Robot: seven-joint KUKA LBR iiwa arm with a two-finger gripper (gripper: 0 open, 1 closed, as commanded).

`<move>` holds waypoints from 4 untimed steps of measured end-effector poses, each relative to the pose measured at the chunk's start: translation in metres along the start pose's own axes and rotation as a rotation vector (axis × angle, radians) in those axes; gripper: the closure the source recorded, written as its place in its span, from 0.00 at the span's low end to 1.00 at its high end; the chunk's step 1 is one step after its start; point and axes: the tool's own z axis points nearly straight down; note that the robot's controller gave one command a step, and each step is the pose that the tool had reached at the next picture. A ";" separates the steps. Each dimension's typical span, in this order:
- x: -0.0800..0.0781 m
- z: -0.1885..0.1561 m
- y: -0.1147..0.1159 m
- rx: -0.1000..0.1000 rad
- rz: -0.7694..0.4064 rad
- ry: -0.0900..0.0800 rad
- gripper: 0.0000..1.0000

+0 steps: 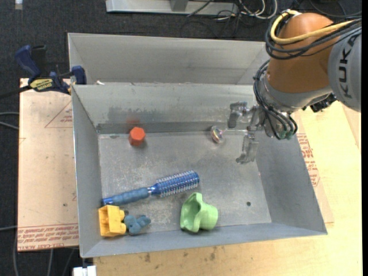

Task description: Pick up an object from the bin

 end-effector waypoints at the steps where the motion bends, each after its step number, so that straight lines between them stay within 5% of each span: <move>1: 0.036 0.109 0.065 -0.003 -0.247 0.007 0.00; 2: 0.049 0.169 0.078 -0.002 -0.142 0.006 0.00; 3: 0.048 0.167 0.078 -0.001 -0.143 0.002 1.00; 4: 0.049 -0.057 0.070 -0.001 -0.092 -0.011 1.00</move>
Offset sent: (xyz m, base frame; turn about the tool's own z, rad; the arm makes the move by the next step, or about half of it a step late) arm -0.0340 0.0624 -0.1057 -0.2461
